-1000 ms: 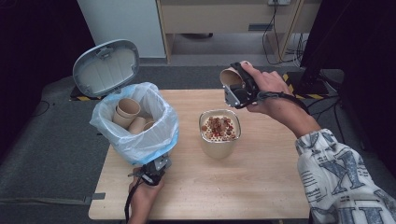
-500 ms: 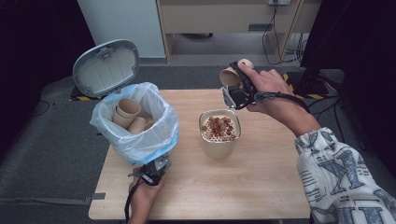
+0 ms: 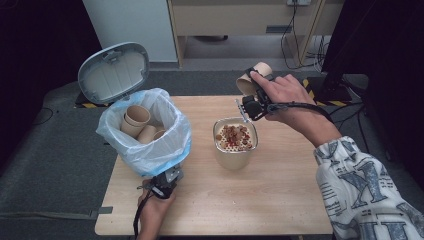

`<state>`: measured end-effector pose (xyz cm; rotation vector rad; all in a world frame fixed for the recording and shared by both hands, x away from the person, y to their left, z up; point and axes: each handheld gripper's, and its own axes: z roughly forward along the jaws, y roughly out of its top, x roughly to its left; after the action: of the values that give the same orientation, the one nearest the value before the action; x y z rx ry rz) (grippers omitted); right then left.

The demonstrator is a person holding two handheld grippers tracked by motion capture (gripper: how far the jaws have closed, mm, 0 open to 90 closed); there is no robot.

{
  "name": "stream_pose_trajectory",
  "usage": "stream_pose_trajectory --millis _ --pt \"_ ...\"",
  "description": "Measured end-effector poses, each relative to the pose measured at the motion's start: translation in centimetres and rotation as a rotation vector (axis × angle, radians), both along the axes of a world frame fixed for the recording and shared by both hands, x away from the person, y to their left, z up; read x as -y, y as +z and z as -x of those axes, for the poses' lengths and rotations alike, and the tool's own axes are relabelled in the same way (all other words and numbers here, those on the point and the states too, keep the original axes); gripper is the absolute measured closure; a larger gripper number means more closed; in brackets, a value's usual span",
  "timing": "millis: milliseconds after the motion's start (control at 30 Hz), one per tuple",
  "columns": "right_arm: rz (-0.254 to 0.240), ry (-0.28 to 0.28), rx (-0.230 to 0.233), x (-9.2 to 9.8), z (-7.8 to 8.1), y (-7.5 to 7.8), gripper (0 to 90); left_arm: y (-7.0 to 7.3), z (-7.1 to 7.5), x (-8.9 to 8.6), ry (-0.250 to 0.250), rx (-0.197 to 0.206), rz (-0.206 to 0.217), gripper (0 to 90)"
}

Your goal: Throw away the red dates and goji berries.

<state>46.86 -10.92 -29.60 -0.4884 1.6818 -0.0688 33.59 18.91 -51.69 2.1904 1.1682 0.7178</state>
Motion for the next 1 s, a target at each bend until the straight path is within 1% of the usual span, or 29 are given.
stream_pose_trajectory --millis 500,633,700,1000 --pt "-0.009 -0.002 -0.003 0.16 0.04 -0.04 33.0 -0.01 0.0 0.0 -0.001 0.001 -0.001 89.6" --pt "-0.001 -0.002 -0.002 0.21 0.05 0.14 33.0 -0.01 0.01 0.02 -0.001 0.001 -0.002 89.6" --pt "-0.011 -0.005 -0.002 0.25 0.08 0.2 33.0 0.0 0.0 0.01 -0.001 0.001 -0.002 89.6" --pt "-0.009 -0.004 -0.002 0.35 0.08 0.22 32.9 0.01 0.0 0.02 -0.003 0.001 -0.005 89.6"
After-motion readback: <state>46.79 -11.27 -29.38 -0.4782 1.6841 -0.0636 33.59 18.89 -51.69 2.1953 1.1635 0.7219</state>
